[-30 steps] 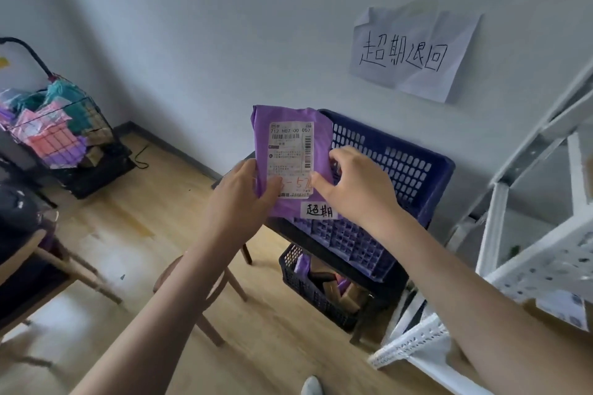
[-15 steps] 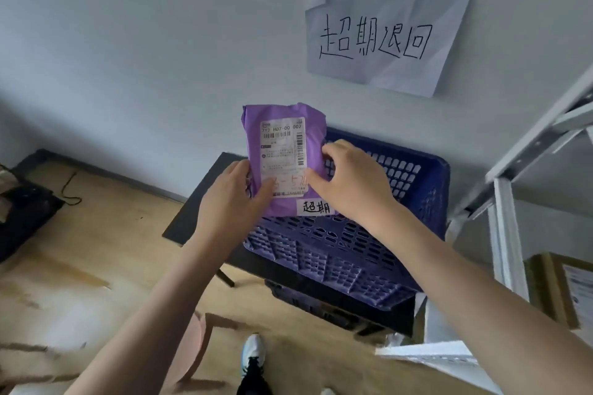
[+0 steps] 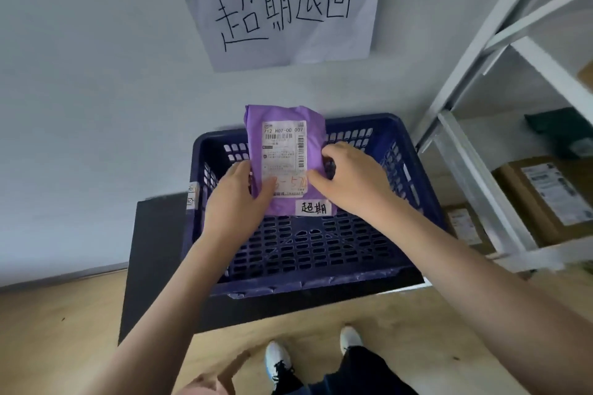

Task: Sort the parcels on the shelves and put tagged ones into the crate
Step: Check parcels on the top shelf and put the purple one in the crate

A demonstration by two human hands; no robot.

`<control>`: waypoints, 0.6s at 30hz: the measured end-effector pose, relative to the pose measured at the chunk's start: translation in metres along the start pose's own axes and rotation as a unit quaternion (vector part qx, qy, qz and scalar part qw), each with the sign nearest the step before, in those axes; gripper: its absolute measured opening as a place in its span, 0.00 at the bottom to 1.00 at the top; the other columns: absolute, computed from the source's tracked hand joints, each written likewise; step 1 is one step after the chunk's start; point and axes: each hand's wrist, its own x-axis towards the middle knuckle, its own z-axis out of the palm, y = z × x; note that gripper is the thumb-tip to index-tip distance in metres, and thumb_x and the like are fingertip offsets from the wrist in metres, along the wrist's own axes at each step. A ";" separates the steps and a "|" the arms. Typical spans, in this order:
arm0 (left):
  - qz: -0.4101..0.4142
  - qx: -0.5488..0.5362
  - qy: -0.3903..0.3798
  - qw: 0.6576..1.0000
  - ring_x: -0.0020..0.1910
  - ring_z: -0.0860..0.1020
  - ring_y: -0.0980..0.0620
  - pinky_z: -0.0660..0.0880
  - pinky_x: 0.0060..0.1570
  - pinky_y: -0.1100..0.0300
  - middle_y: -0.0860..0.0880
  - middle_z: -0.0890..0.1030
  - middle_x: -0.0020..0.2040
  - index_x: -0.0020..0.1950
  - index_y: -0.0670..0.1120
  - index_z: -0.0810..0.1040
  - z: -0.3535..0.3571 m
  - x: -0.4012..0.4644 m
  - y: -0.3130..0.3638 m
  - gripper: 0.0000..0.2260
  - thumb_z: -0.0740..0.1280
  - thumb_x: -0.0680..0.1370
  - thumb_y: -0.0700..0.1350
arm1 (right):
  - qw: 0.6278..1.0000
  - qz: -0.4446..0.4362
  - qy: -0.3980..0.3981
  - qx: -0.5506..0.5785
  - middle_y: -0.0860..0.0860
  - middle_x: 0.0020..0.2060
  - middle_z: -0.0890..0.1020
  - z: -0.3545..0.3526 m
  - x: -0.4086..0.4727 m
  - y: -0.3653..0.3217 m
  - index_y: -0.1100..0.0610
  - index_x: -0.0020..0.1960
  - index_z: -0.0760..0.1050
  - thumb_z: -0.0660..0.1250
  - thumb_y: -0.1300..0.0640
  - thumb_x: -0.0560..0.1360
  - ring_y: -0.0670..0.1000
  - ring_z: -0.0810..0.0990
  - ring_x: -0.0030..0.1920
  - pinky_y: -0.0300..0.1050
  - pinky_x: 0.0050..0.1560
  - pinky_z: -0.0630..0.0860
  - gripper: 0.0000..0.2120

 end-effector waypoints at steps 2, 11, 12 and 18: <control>0.012 0.002 -0.040 0.999 0.43 0.77 0.59 0.79 0.36 0.59 0.57 0.76 0.51 0.58 0.52 0.74 0.026 0.007 -0.003 0.12 0.63 0.80 0.57 | 0.998 0.057 -0.013 0.018 0.46 0.37 0.75 0.006 0.002 0.019 0.52 0.39 0.72 0.66 0.45 0.76 0.46 0.75 0.35 0.42 0.31 0.67 0.12; 0.041 0.031 -0.257 0.965 0.51 0.78 0.50 0.79 0.44 0.52 0.50 0.72 0.61 0.66 0.47 0.71 0.165 0.042 -0.005 0.19 0.62 0.81 0.57 | 0.961 0.244 -0.131 0.007 0.50 0.33 0.74 0.054 0.013 0.133 0.55 0.39 0.70 0.67 0.53 0.77 0.51 0.74 0.32 0.43 0.29 0.62 0.11; 0.039 0.034 -0.268 0.962 0.51 0.78 0.49 0.79 0.46 0.51 0.49 0.72 0.62 0.66 0.47 0.71 0.180 0.046 -0.008 0.19 0.62 0.81 0.57 | 0.959 0.250 -0.133 0.005 0.50 0.33 0.74 0.062 0.016 0.143 0.55 0.38 0.68 0.67 0.54 0.77 0.52 0.74 0.32 0.43 0.28 0.62 0.12; 0.004 0.029 -0.332 0.943 0.56 0.77 0.45 0.78 0.53 0.47 0.45 0.71 0.64 0.69 0.45 0.69 0.251 0.060 -0.033 0.21 0.61 0.81 0.55 | 0.948 0.264 -0.175 -0.040 0.50 0.33 0.71 0.109 0.046 0.182 0.59 0.42 0.71 0.69 0.57 0.76 0.55 0.77 0.39 0.44 0.32 0.68 0.09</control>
